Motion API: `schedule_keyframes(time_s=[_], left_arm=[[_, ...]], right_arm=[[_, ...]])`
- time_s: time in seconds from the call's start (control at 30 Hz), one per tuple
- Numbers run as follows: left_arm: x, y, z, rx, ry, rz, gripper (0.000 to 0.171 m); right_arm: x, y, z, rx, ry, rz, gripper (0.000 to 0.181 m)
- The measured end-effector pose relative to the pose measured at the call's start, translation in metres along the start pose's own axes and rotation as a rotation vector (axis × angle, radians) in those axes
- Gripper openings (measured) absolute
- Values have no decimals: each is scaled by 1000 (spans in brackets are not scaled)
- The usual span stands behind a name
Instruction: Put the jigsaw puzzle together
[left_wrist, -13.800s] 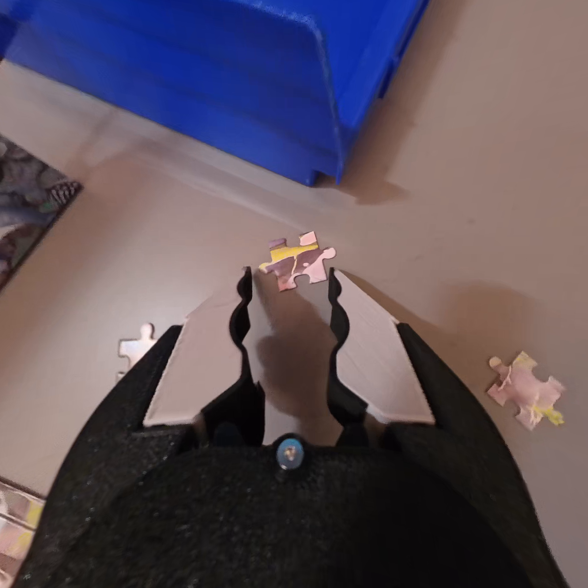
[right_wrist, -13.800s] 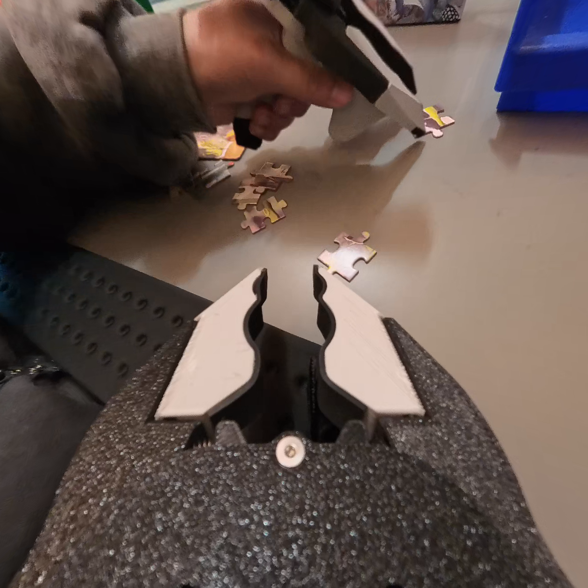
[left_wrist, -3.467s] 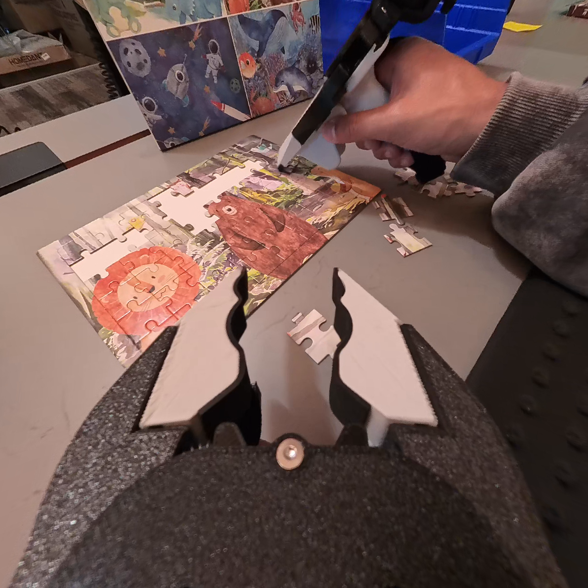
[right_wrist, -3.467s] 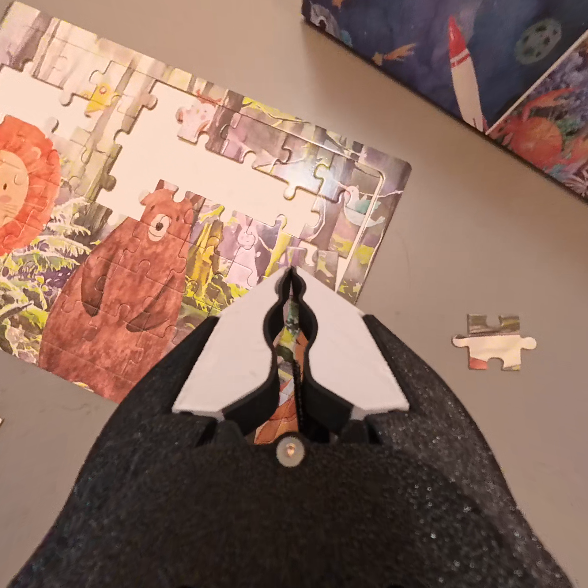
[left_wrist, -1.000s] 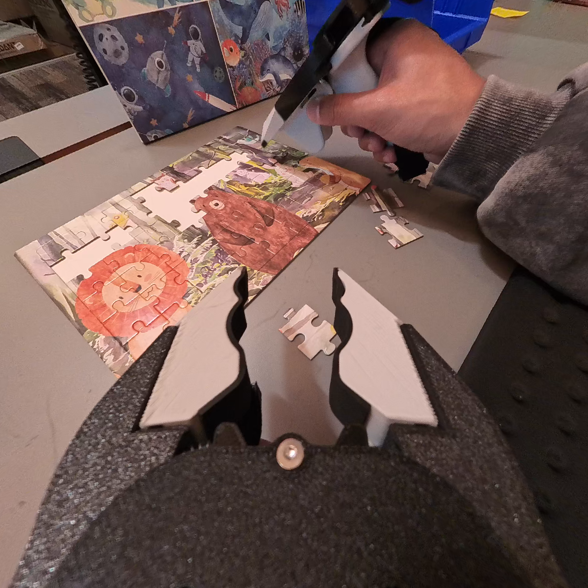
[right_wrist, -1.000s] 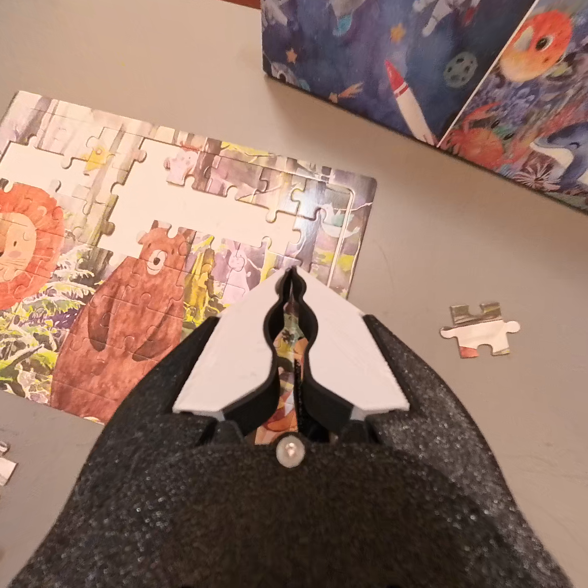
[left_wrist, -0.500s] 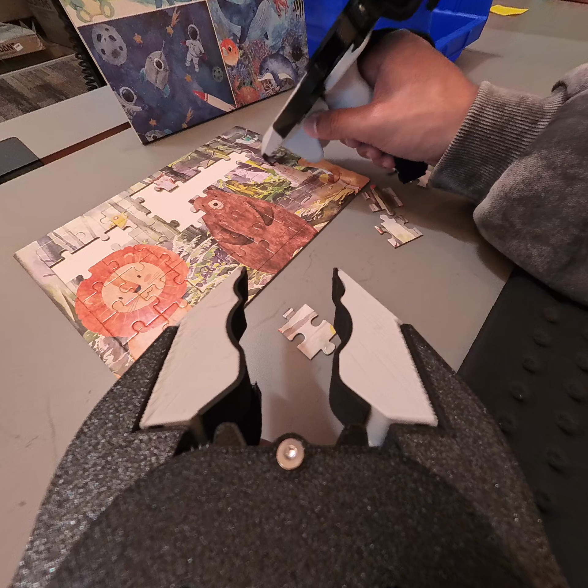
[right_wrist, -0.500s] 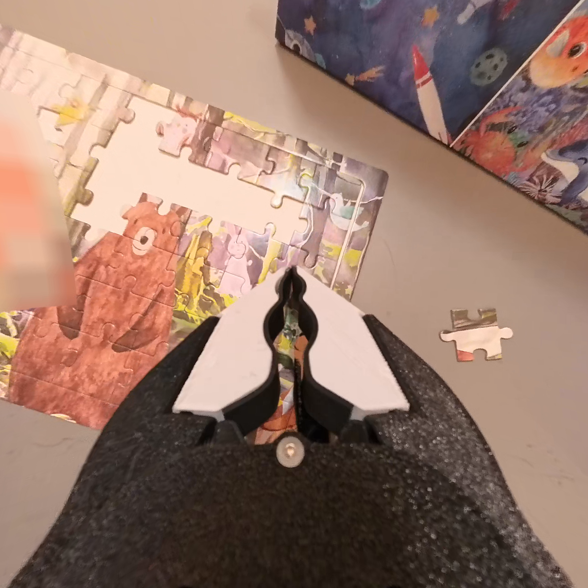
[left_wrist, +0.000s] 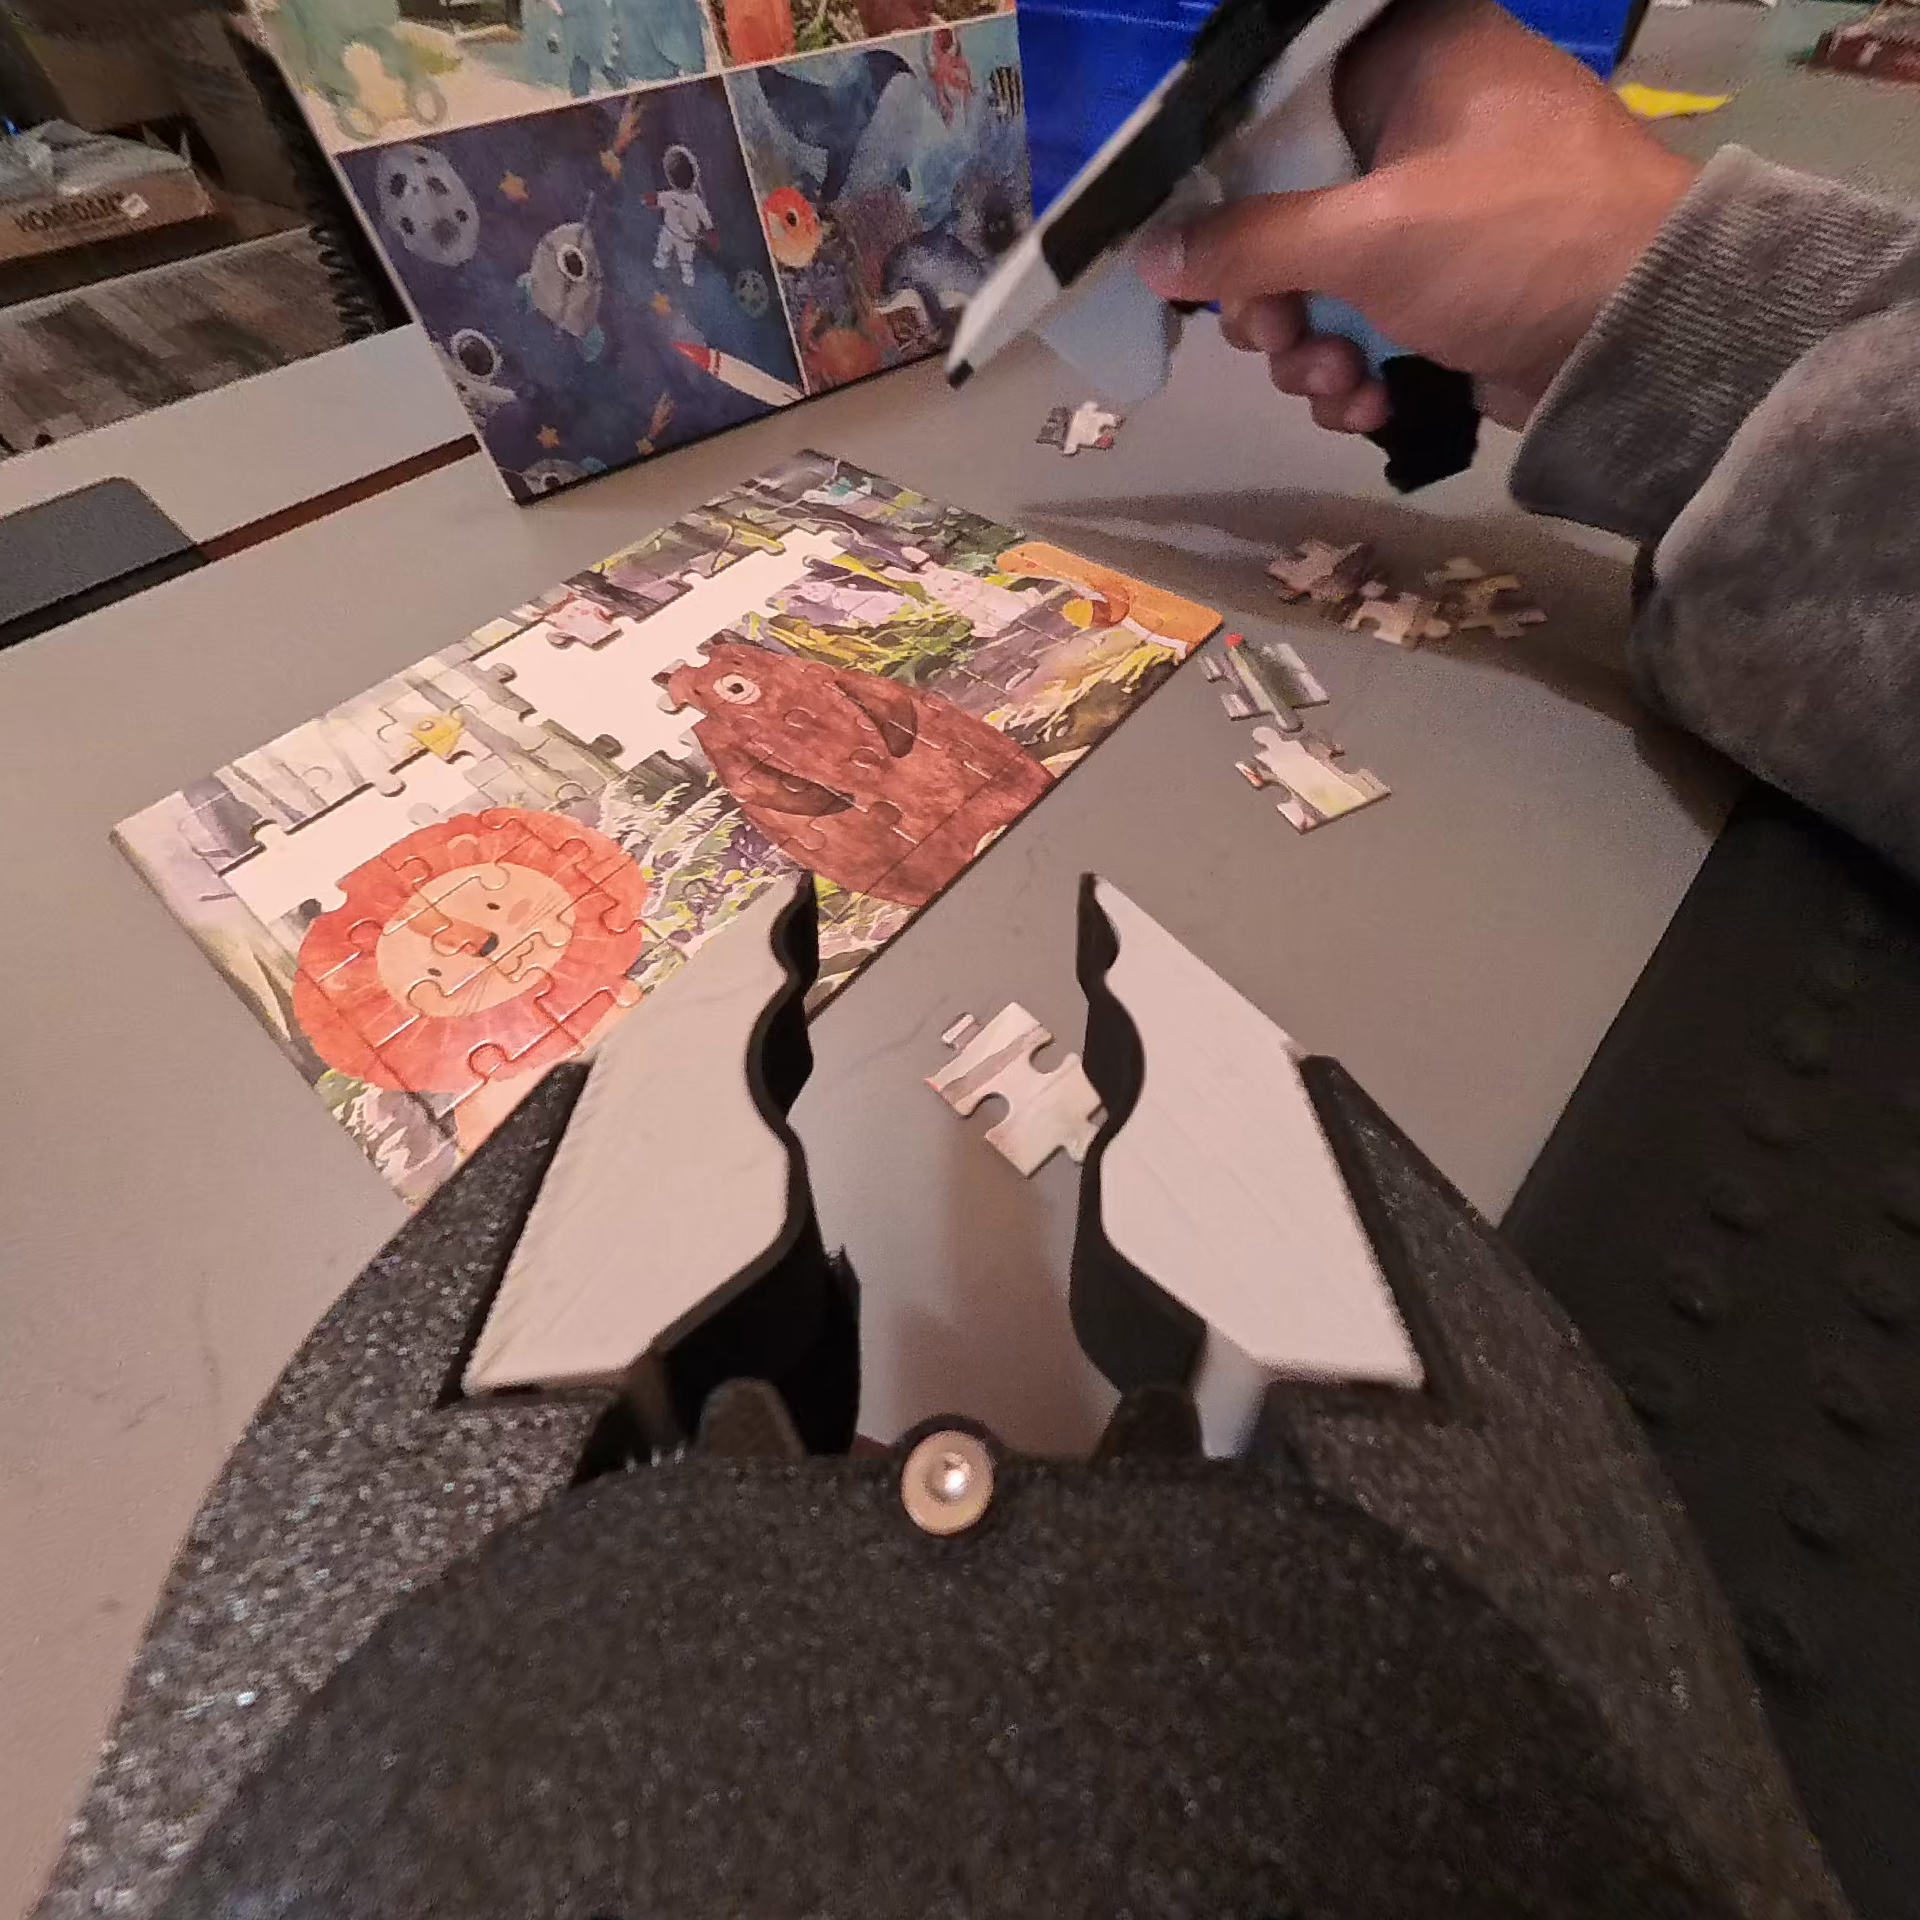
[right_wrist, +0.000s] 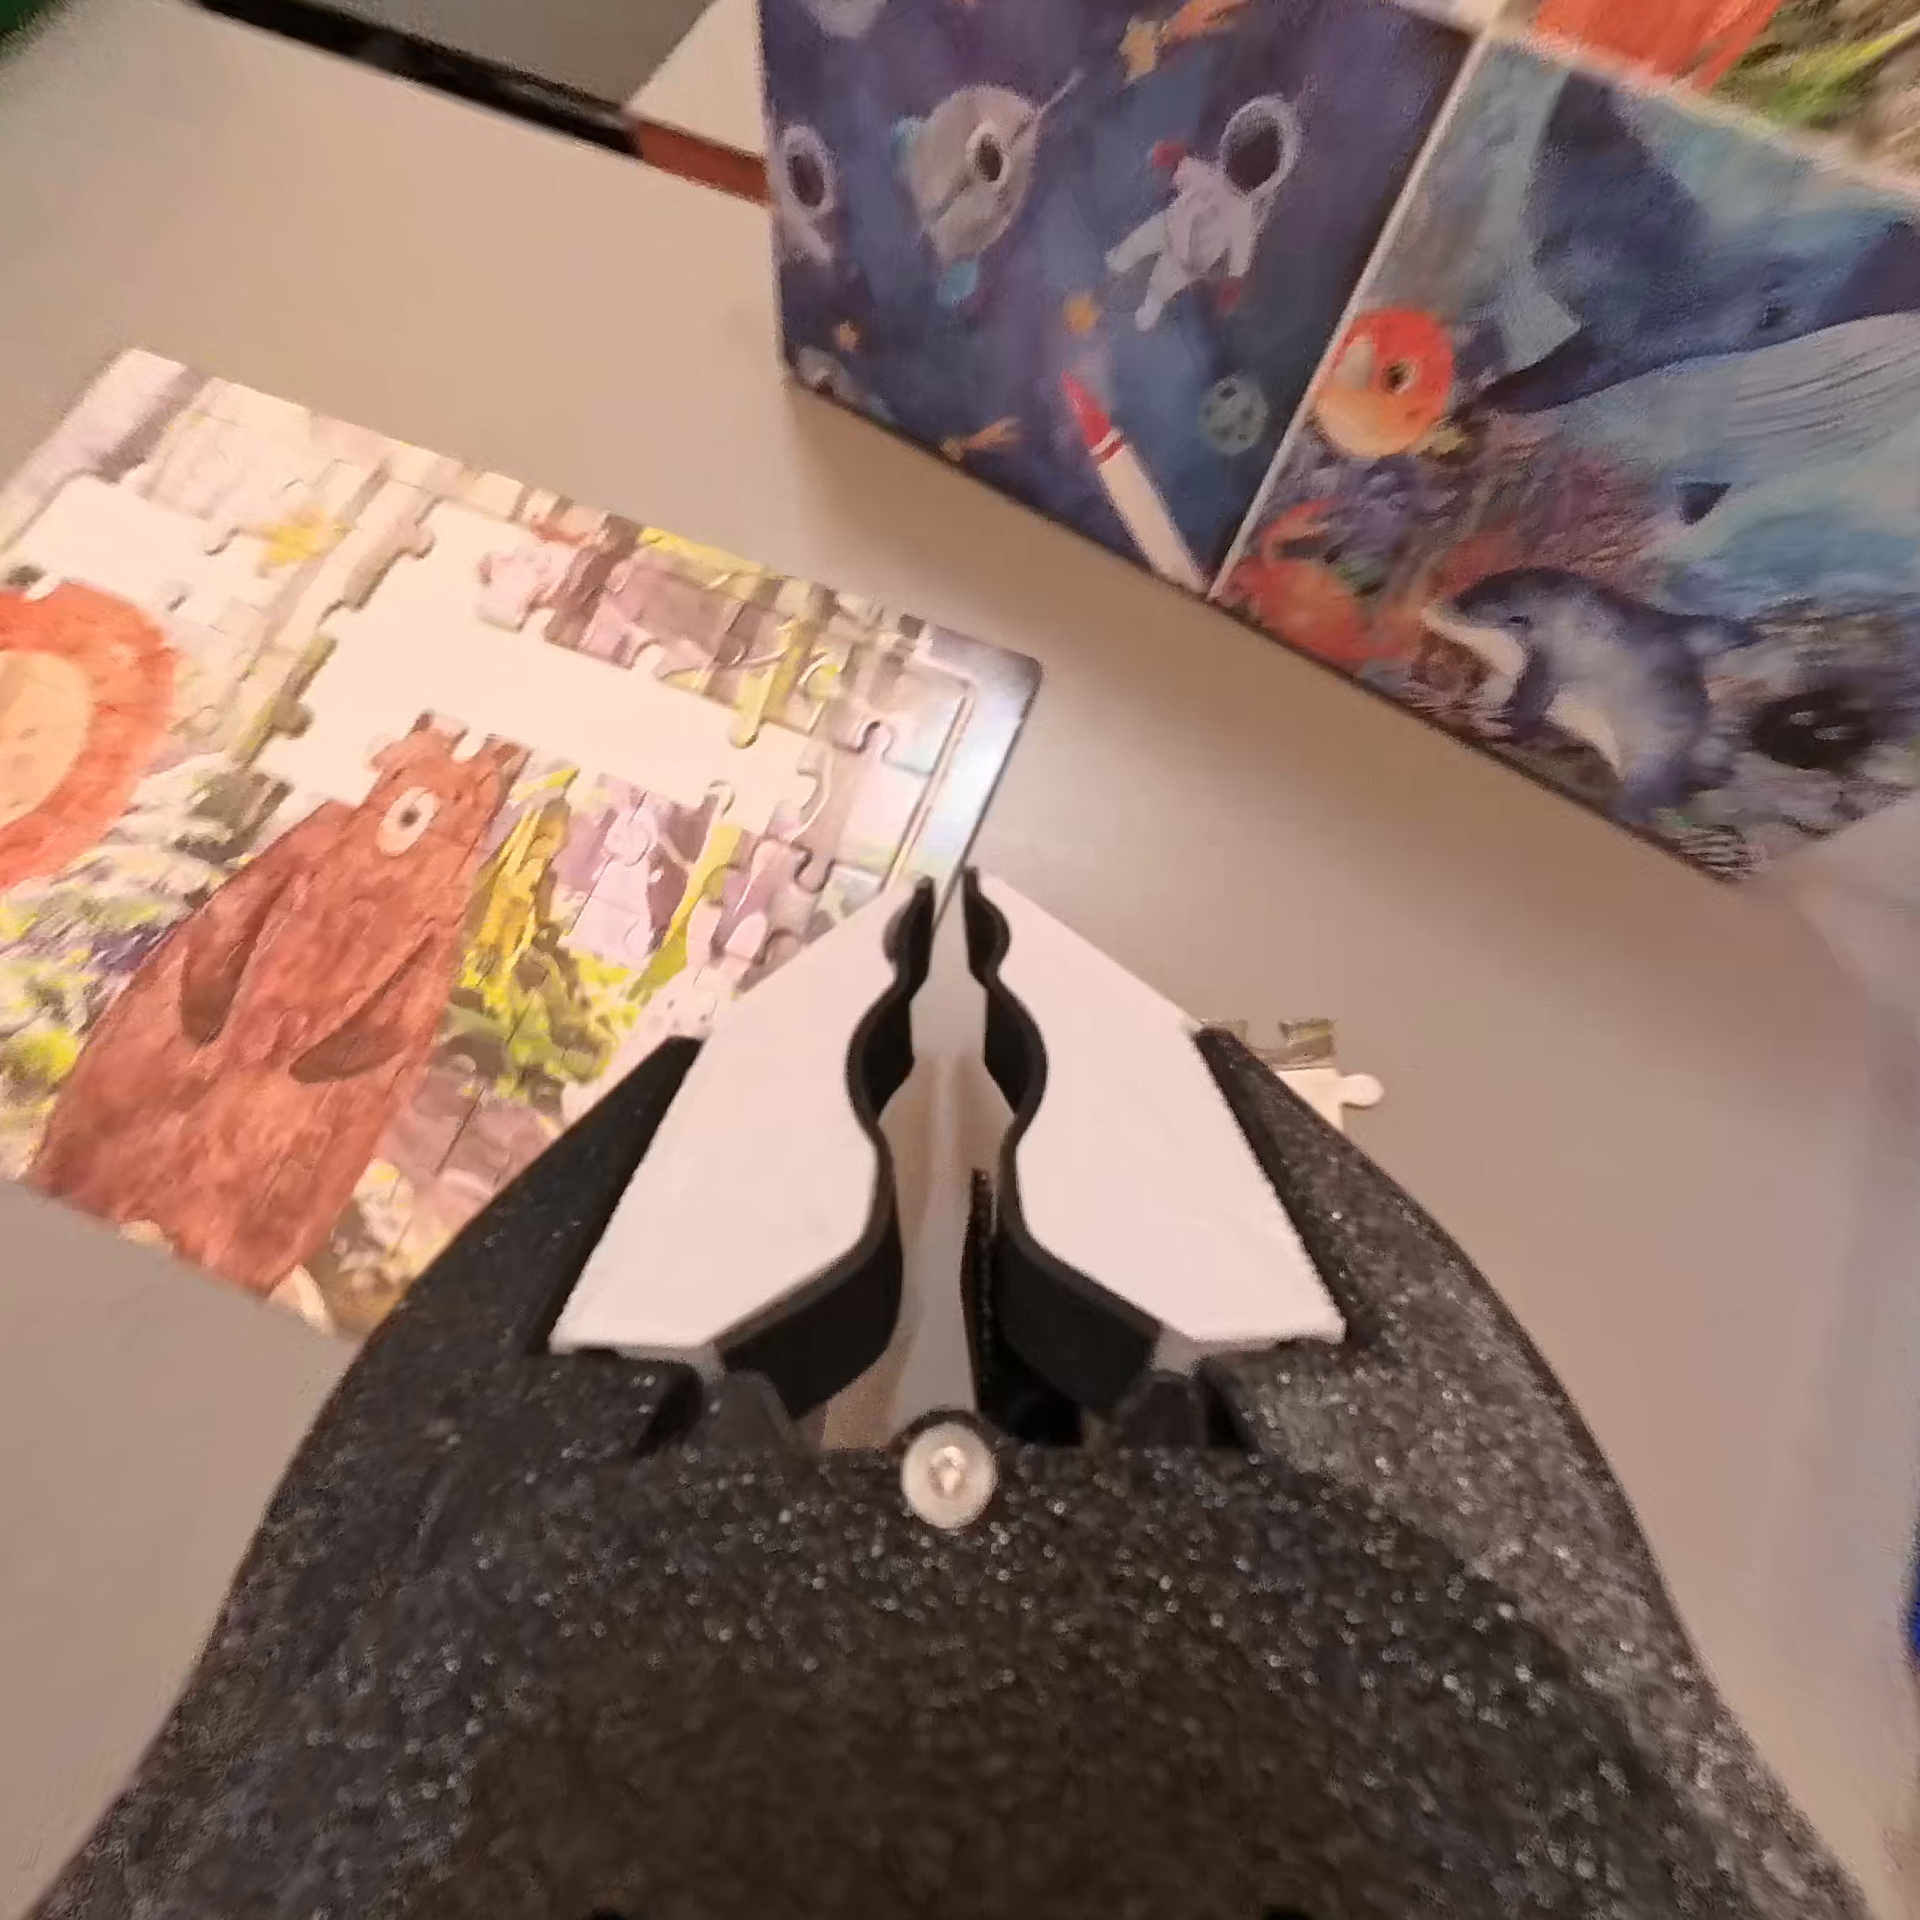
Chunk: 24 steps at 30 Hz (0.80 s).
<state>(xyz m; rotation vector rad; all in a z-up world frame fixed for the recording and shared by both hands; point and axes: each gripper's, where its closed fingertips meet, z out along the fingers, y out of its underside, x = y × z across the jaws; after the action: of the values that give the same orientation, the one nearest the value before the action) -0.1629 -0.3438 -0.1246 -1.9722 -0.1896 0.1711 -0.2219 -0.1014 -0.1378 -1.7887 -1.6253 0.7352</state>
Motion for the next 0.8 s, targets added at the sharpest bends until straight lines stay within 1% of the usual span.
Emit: schedule_keyframes(time_s=[0.07, 0.13, 0.17, 0.2, 0.27, 0.33, 0.37, 0.4, 0.43, 0.47, 0.5, 0.57, 0.63, 0.67, 0.73, 0.8], left_arm=[[-6, -1, -1, 3, -11, -39, 43], [-12, -4, -3, 10, -6, -91, 28], [-14, -8, -5, 9, 3, -114, 25], [-18, -13, -5, 6, 12, -126, 20], [-26, -27, -4, -22, 32, -108, 0], [-32, -43, 4, -84, 69, -103, 0], [-32, -54, 11, -108, 107, -120, 0], [-32, -66, 21, -128, 150, -141, 0], [-33, -75, 34, -152, 181, -155, 0], [-34, -81, 50, -184, 193, -149, 0], [-36, -82, 69, -225, 198, -118, 0], [-36, -75, 109, -299, 204, -46, 0], [-35, -63, 145, -349, 210, -29, 0], [-36, -57, 159, -364, 209, -29, 0], [-36, -47, 178, -381, 218, -33, 0], [-35, -42, 189, -379, 227, -45, 0]], right_arm=[[-4, 16, 7, -65, -109, 2, 15], [-15, 30, 13, -83, -195, -38, 13], [-20, 32, 14, -71, -213, -65, 7], [-19, 32, 14, -58, -200, -94, 0], [-14, 25, 14, -41, -145, -178, 0], [-8, 13, 14, -11, -110, -258, 0], [-9, 8, 15, 6, -132, -271, 0], [-15, 7, 18, -4, -193, -255, 0], [-24, 11, 21, -44, -276, -218, 0], [-30, 15, 24, -73, -327, -173, 0], [-34, 18, 26, -75, -345, -151, 0], [-28, 25, 29, -88, -279, -202, 0], [-19, 21, 27, -60, -210, -244, 0], [-18, 20, 27, -55, -210, -226, 0], [-22, 21, 27, -60, -264, -153, 0], [-21, 19, 29, -40, -264, -127, 0]])
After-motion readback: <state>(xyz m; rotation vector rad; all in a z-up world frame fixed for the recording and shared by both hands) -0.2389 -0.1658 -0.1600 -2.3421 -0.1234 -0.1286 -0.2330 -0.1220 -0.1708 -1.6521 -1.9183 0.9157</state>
